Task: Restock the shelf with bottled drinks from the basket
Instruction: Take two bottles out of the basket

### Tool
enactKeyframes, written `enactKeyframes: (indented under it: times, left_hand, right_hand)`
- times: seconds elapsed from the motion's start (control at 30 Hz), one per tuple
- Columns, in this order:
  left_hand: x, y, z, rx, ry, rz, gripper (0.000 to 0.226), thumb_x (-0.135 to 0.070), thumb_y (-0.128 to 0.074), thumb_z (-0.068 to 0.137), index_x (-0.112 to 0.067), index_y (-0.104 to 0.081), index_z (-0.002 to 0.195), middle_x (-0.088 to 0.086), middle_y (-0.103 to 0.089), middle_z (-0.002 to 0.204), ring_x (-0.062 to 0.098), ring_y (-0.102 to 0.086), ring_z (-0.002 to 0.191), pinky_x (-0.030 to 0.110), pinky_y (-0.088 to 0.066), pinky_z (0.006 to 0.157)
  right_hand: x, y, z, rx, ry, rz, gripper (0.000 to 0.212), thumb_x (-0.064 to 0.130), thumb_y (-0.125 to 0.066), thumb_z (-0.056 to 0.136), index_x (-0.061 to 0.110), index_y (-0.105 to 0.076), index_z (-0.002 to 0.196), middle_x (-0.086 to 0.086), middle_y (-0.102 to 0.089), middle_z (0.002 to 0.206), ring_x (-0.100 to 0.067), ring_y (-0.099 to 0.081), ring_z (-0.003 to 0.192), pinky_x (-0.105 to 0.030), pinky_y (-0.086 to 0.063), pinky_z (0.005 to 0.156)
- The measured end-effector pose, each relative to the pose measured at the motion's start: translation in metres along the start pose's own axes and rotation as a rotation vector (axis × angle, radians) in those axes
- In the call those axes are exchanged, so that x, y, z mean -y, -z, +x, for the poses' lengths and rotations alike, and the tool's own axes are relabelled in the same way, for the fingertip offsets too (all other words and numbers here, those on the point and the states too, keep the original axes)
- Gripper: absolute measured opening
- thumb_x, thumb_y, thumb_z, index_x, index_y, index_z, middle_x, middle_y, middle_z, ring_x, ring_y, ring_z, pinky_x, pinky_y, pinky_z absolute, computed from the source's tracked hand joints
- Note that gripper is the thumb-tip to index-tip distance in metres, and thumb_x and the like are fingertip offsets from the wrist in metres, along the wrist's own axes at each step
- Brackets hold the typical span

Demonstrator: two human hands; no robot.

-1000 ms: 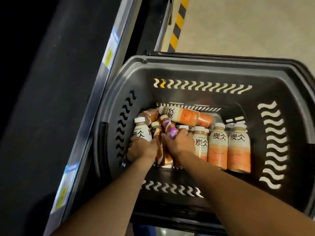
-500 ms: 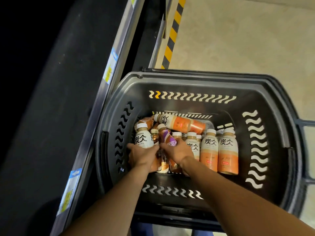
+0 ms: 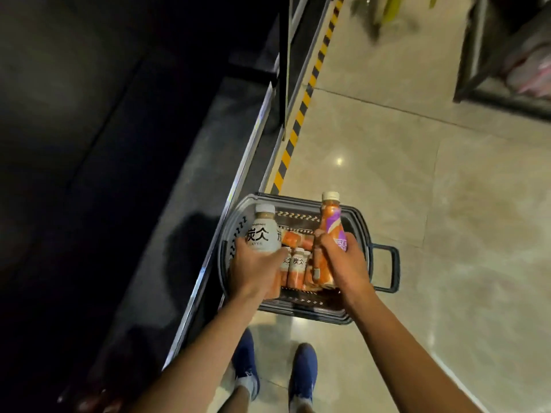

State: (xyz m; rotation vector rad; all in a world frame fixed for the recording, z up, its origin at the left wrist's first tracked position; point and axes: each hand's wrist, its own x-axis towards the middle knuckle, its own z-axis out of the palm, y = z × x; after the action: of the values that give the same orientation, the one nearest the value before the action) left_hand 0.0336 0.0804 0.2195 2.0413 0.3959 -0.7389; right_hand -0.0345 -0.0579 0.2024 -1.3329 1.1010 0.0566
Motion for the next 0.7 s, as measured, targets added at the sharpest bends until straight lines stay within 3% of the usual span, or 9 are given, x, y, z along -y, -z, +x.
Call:
enactKeyframes:
  times: [0.2, 0.33, 0.47, 0.6, 0.7]
  left_hand:
    - [-0.090, 0.084, -0.152, -0.075, -0.119, -0.136, 0.055, -0.025, -0.084, 0.072, -0.021, -0.046, 0.112, -0.005, -0.063, 0.090, 0.005, -0.063, 0.071, 0.009, -0.042, 0.041]
    - [-0.127, 0.140, -0.238, -0.169, -0.228, -0.178, 0.053, -0.037, -0.085, 0.071, -0.028, -0.045, 0.105, -0.010, -0.065, 0.088, 0.000, -0.063, 0.073, 0.015, -0.043, 0.052]
    - [-0.138, 0.187, -0.309, -0.213, -0.316, -0.276, 0.047, -0.037, -0.084, 0.073, -0.027, -0.048, 0.101, -0.009, -0.070, 0.080, 0.003, -0.068, 0.070, 0.016, -0.048, 0.051]
    - [-0.134, 0.222, -0.357, -0.320, -0.377, -0.337, 0.055, -0.047, -0.081, 0.071, -0.017, -0.055, 0.108, -0.007, -0.069, 0.084, 0.002, -0.063, 0.066, 0.010, -0.044, 0.050]
    - [-0.121, 0.244, -0.392, -0.477, -0.329, -0.399, 0.054, -0.050, -0.081, 0.066, -0.024, -0.057, 0.107, -0.009, -0.068, 0.089, 0.003, -0.064, 0.076, 0.016, -0.042, 0.056]
  right_hand:
    - [0.124, 0.044, -0.152, -0.009, 0.168, -0.008, 0.035, 0.042, -0.077, 0.082, 0.024, -0.060, 0.107, -0.004, -0.073, 0.100, -0.021, -0.073, 0.087, -0.041, -0.060, 0.081]
    - [0.181, 0.051, -0.239, 0.054, 0.314, -0.079, 0.035, 0.040, -0.076, 0.083, 0.024, -0.058, 0.109, -0.004, -0.070, 0.097, -0.021, -0.070, 0.083, -0.041, -0.060, 0.078]
    - [0.208, 0.049, -0.309, 0.148, 0.456, -0.109, 0.027, 0.043, -0.078, 0.078, 0.030, -0.062, 0.095, 0.001, -0.072, 0.084, -0.021, -0.070, 0.078, -0.043, -0.060, 0.075]
    - [0.222, 0.040, -0.358, 0.285, 0.561, -0.098, 0.021, 0.036, -0.077, 0.082, 0.025, -0.063, 0.093, 0.002, -0.069, 0.077, -0.008, -0.064, 0.065, -0.028, -0.056, 0.063]
    - [0.225, 0.028, -0.385, 0.412, 0.628, -0.168, 0.023, 0.036, -0.078, 0.082, 0.022, -0.063, 0.091, -0.007, -0.069, 0.081, -0.014, -0.063, 0.067, -0.038, -0.056, 0.067]
